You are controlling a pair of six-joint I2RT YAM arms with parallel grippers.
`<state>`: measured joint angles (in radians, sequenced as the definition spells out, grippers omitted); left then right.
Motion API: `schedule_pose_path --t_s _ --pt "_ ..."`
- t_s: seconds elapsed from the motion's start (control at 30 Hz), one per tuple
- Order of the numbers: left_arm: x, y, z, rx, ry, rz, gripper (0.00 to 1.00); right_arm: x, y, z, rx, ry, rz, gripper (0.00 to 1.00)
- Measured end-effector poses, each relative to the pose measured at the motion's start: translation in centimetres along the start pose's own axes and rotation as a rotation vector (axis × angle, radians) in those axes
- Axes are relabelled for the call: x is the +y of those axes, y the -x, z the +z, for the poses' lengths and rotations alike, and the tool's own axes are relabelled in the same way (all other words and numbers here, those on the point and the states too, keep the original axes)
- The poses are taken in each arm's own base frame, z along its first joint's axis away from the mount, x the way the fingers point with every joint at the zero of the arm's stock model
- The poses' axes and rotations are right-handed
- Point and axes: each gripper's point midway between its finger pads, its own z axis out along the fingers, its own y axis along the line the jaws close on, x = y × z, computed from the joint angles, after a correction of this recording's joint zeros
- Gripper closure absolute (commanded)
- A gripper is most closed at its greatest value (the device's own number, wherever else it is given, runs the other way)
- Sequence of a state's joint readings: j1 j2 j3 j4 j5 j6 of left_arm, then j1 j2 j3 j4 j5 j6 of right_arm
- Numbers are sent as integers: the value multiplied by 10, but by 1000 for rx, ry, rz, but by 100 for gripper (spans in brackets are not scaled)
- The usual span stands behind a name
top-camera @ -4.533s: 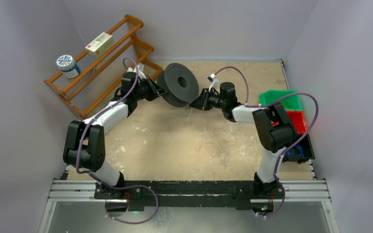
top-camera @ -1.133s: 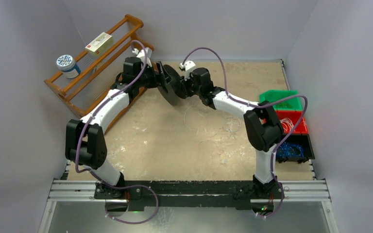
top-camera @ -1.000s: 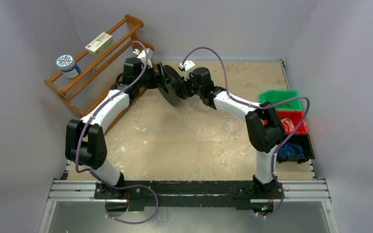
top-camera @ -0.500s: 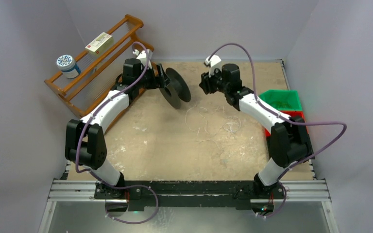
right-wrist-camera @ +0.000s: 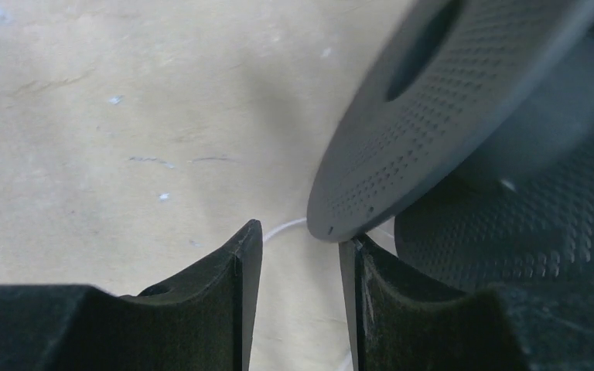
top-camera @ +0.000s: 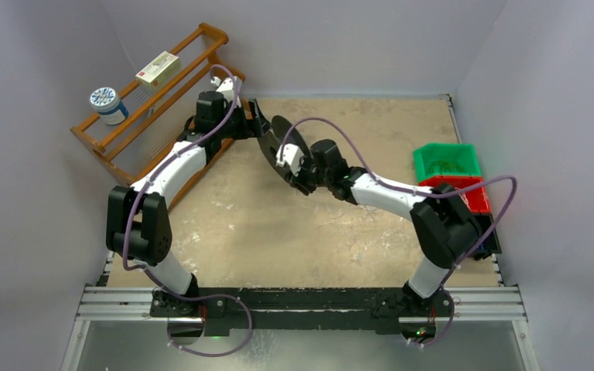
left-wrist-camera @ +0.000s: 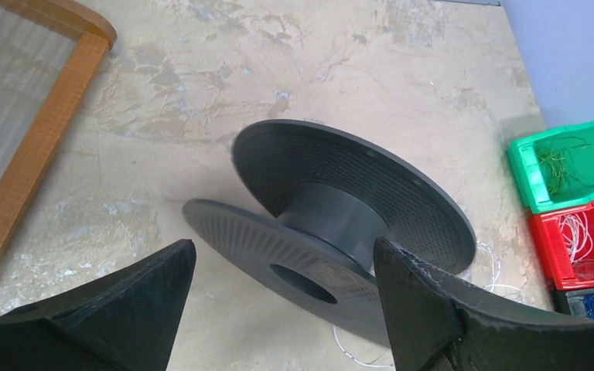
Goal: Wrap the cables
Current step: Place the cable reel at the center of the board, then pick up the cable reel from the center of the board.
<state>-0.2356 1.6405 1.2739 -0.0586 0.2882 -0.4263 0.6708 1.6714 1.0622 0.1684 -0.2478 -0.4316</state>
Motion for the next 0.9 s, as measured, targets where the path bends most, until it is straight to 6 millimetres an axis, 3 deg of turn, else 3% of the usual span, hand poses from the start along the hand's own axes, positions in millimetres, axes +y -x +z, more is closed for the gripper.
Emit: schedule_pose_path --t_s 0.13,0.23,0.3,0.5,0.7,0.9 --pt "4 -6 4 17 7 -6 16 30 -22 23 84 84 -18 55" --pt "4 -6 4 13 5 -4 16 40 -48 20 182 127 -20 54" --pt "4 -7 4 10 4 -4 16 37 -55 14 220 118 -26 55" --pt "3 -5 4 -4 -1 1 16 24 -60 -8 284 42 -57 54" --pt "-1 3 1 -22 -11 10 16 23 -60 -25 295 25 -50 52" --pt "-24 24 -4 -48 -108 89 7 23 -49 -29 258 43 -22 52"
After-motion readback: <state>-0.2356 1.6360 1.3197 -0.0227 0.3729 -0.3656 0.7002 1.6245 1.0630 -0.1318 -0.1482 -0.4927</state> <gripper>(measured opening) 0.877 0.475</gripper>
